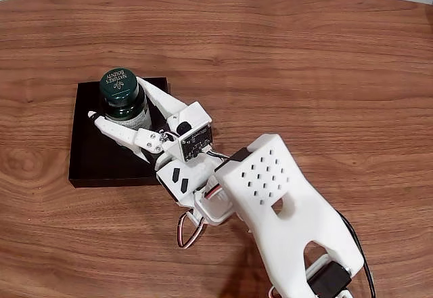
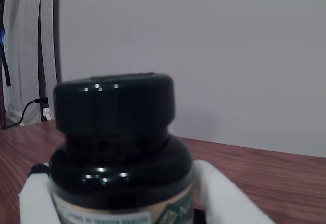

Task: Pick up the pill bottle and place it in the black box.

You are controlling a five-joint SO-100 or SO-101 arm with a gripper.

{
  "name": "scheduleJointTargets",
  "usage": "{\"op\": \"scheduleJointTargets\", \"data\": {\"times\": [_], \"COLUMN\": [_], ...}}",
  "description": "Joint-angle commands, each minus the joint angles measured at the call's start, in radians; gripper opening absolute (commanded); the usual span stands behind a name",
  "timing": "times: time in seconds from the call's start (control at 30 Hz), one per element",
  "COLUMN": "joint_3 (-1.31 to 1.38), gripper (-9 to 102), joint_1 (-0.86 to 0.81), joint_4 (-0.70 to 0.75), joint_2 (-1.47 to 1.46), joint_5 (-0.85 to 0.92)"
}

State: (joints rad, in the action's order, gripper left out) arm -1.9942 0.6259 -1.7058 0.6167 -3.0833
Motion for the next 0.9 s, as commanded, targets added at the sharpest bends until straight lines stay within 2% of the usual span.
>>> {"op": "scheduleJointTargets", "data": {"times": [0.0,0.43,0.87], "joint_3": [-0.008,-0.178,-0.405], "gripper": [32,45,45], "joint_1": [-0.018,-0.040,-0.055], "joint_4": [-0.011,-0.011,-0.006], "joint_2": [0.074,0.169,0.382], "joint_5": [0.009,0.009,0.034]}}
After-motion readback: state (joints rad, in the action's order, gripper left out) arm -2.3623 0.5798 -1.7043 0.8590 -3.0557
